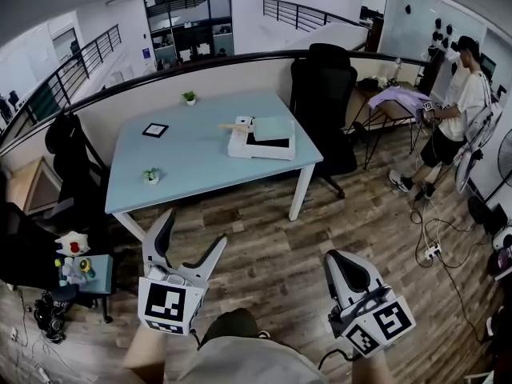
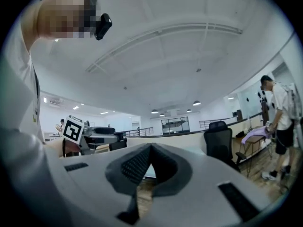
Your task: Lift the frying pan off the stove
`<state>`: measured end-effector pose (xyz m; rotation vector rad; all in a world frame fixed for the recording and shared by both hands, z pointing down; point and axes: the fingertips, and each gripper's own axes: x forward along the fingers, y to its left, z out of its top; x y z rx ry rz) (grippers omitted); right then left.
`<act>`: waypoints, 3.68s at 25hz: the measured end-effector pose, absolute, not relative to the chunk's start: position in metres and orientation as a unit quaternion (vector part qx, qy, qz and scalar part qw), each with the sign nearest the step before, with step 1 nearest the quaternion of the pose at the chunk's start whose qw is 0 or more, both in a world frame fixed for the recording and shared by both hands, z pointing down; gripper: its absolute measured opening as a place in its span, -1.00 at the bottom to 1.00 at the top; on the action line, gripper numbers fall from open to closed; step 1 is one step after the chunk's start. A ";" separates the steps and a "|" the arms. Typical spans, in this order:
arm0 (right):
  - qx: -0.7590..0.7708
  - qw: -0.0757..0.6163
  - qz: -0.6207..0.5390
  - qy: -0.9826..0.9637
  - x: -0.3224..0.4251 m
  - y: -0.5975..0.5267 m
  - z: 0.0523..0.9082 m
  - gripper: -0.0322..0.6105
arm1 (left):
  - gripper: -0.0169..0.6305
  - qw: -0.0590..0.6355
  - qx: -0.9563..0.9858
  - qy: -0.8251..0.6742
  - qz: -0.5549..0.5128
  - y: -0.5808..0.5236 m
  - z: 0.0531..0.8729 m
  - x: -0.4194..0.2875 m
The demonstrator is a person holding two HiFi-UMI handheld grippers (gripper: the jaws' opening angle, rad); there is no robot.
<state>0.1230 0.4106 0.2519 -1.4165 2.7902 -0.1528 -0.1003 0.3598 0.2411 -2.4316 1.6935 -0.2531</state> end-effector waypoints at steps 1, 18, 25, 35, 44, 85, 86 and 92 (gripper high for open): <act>-0.448 0.005 -0.052 0.892 0.124 0.410 0.254 -0.89 | 0.29 0.085 -0.810 0.575 -0.083 0.358 0.240 -0.101; -0.461 -0.010 -0.045 0.886 0.134 0.329 0.269 -0.89 | 0.32 0.089 -0.796 0.593 -0.086 0.275 0.254 -0.098; -0.467 -0.018 -0.057 0.882 0.124 0.262 0.275 -0.89 | 0.33 0.080 -0.807 0.577 -0.099 0.203 0.266 -0.102; -0.469 -0.048 -0.077 0.879 0.091 0.145 0.290 -0.89 | 0.33 0.061 -0.822 0.553 -0.127 0.088 0.283 -0.125; -0.464 -0.061 -0.097 0.878 0.055 0.046 0.318 -0.89 | 0.32 0.048 -0.838 0.523 -0.147 -0.003 0.310 -0.148; -0.304 -0.150 -0.177 0.924 0.095 -0.299 0.426 -0.89 | 0.32 0.000 -0.804 0.408 -0.432 -0.304 0.459 -0.082; -0.296 -0.154 -0.180 0.925 0.095 -0.304 0.431 -0.89 | 0.32 -0.004 -0.800 0.402 -0.446 -0.309 0.466 -0.083; -0.260 -0.174 -0.190 0.931 0.097 -0.328 0.453 -0.89 | 0.32 -0.035 -0.777 0.357 -0.517 -0.331 0.506 -0.087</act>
